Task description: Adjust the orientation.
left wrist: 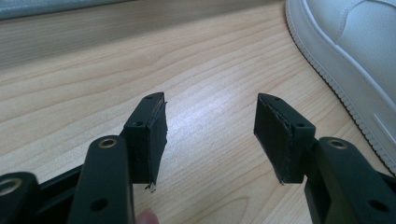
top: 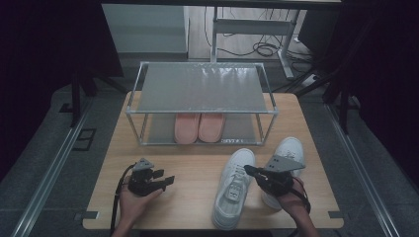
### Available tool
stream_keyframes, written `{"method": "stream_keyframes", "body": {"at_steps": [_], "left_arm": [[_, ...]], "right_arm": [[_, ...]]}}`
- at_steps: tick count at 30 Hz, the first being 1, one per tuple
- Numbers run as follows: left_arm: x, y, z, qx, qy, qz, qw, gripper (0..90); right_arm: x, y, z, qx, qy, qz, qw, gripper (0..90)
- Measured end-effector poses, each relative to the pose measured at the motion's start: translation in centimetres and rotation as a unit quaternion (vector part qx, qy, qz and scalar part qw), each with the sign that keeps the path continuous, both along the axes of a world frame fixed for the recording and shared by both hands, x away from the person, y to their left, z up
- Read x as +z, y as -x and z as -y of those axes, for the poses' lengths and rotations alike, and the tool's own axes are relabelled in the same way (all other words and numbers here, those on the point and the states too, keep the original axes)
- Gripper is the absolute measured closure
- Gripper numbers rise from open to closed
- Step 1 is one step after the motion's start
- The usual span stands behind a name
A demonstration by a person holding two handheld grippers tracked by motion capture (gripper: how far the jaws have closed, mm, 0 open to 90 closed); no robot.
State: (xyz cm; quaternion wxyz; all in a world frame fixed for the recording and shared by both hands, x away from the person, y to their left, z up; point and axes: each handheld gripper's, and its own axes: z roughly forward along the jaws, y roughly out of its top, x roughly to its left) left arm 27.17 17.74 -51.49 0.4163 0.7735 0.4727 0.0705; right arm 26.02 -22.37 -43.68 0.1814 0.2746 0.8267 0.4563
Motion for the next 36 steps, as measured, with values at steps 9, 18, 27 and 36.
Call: {"method": "stream_keyframes", "body": {"at_steps": [9,18,27,36], "left_arm": [[0.5,0.2,-0.2,0.003,0.006,0.004,1.0,44.4],[0.4,0.2,0.1,-0.001,0.006,-0.001,1.0,44.4],[0.0,0.1,0.1,-0.001,0.002,-0.008,1.0,44.4],[-0.1,0.1,0.3,-0.003,0.0,-0.011,0.9999,44.4]], "right_arm": [[-1.1,1.8,-2.6,0.049,0.031,-0.029,0.9979,90.0],[-2.6,3.8,-2.4,0.068,0.056,-0.054,0.9946,90.0],[-2.8,3.8,-1.5,0.073,0.06,-0.052,0.9942,90.0],[-3.2,3.0,0.2,0.021,0.082,-0.047,0.9952,90.0]]}}
